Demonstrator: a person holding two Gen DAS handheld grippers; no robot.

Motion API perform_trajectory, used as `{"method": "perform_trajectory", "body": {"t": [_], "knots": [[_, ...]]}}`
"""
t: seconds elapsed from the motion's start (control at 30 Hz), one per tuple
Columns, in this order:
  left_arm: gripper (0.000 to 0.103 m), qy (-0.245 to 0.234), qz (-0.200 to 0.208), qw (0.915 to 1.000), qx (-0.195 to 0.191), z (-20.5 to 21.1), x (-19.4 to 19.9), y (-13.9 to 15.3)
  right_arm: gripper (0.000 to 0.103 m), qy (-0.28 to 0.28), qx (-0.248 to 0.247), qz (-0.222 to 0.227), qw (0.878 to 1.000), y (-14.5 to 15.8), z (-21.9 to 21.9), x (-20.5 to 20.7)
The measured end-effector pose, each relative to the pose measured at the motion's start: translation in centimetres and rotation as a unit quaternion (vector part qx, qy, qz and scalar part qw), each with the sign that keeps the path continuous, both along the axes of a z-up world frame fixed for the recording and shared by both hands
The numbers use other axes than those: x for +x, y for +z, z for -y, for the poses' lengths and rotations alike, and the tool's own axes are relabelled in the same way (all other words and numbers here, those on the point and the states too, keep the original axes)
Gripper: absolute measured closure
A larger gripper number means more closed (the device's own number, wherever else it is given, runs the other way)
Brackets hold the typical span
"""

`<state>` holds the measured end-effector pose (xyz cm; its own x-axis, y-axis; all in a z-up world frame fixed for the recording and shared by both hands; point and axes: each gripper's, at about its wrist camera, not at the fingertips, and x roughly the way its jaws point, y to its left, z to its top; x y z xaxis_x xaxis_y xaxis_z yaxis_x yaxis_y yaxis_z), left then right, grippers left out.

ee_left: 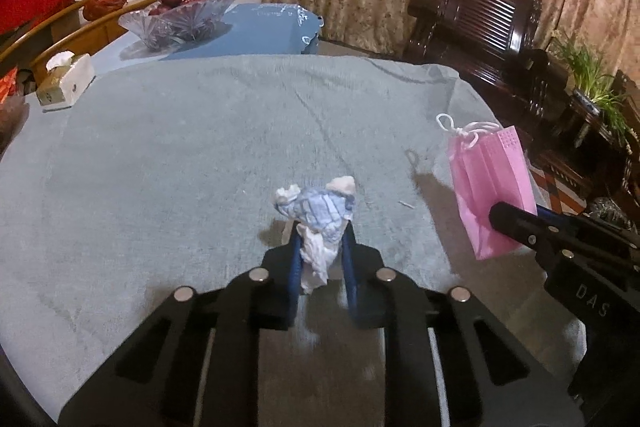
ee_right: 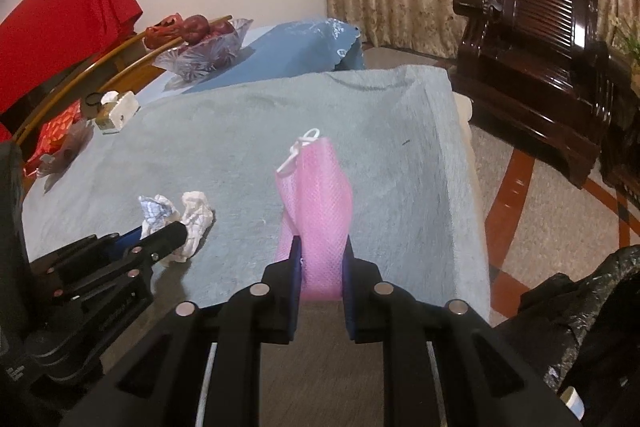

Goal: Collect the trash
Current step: 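Lift the pink mask and crumpled tissue and carry both over the black bin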

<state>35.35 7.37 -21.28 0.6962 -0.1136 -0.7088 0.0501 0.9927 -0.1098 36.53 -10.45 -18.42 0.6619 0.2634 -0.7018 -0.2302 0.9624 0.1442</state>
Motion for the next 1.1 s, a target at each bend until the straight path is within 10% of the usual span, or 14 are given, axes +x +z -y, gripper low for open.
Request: {"method": "perform_trajectory", "body": {"t": [1.1], "knots": [[0.088,0.019,0.088,0.9959,-0.011,3.2,-12.9,11.1,0.085,0.017,0.031,0.071,0.997,9.6,3.8,-12.4]]}}
